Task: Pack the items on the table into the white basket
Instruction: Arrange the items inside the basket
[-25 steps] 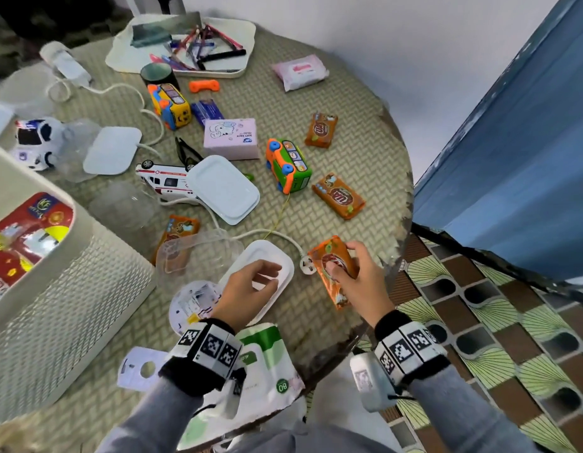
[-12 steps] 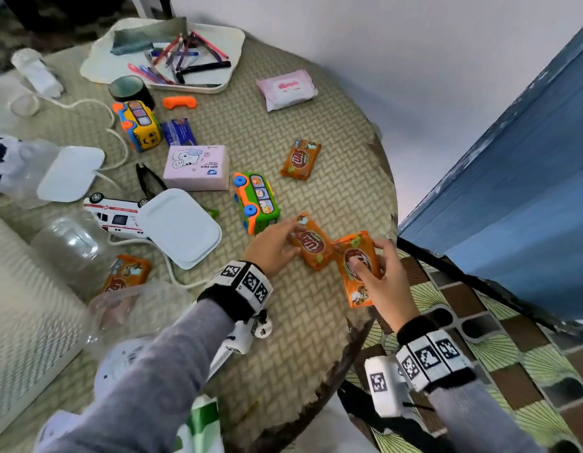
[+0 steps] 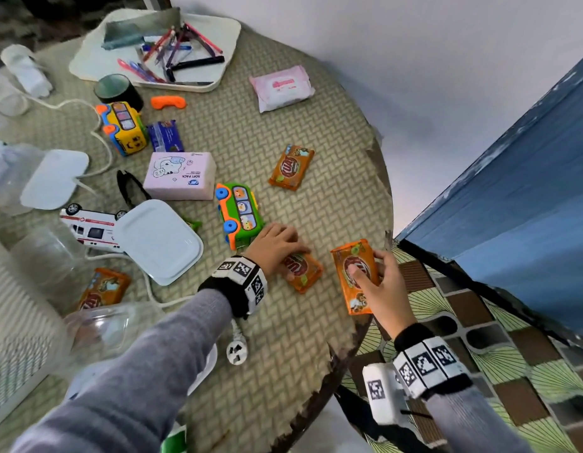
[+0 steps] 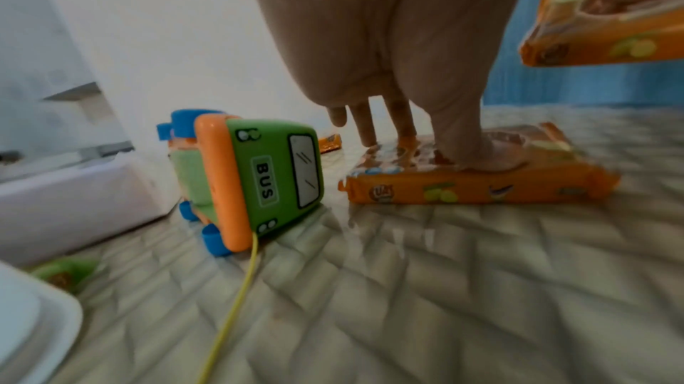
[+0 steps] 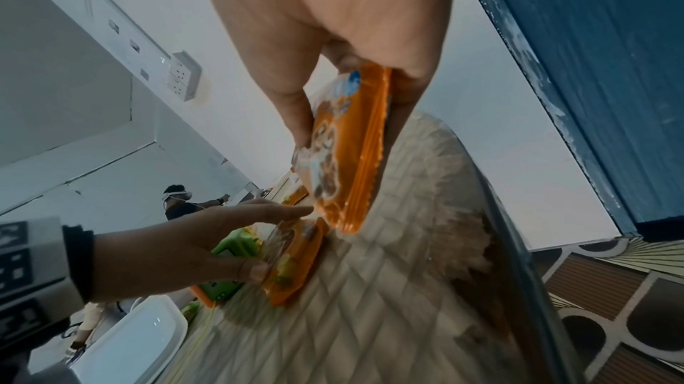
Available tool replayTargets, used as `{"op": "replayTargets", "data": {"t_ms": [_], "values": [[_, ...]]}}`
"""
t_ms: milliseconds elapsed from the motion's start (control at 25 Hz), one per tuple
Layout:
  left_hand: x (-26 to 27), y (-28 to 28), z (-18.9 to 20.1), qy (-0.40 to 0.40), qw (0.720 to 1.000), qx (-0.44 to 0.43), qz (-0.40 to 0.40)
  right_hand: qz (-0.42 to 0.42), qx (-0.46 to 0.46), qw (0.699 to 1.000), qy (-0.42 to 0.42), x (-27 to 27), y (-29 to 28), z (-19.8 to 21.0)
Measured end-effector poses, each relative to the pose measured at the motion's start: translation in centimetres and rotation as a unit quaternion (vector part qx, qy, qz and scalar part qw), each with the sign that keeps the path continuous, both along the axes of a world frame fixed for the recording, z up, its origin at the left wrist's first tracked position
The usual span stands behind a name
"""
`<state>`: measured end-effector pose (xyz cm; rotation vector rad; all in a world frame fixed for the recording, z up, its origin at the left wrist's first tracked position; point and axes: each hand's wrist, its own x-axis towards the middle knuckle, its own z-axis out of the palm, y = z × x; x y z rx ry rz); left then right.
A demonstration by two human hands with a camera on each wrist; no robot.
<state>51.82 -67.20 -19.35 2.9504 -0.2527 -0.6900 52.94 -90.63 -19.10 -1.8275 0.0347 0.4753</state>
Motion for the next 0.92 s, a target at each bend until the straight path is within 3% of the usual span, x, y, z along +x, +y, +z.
{"op": "replayTargets", "data": {"t_ms": [320, 520, 640, 720, 920], "values": [[-2.1, -0.5, 0.7, -0.031, 0.997, -0.033, 0.069, -0.007, 0.0, 1.0, 0.007, 0.0, 1.4, -0.5], [-4.5, -0.8, 0.7, -0.046, 0.974, -0.112, 0.192, 0.008, 0.002, 1.0, 0.0, -1.4, 1.8, 0.1], [-6.0, -1.5, 1.7, -0.081, 0.967, -0.128, 0.204, 0.002, 0.009, 1.0, -0.008, -2.8, 1.8, 0.6], [-7.0, -1.7, 2.6, -0.111, 0.947, -0.191, 0.232, -0.003, 0.012, 1.0, -0.011, -4.0, 1.8, 1.1], [-10.8, -0.8, 5.5, -0.189, 0.858, -0.335, 0.339, -0.026, 0.016, 0.998, -0.05, -8.7, 3.8, 3.5]]}}
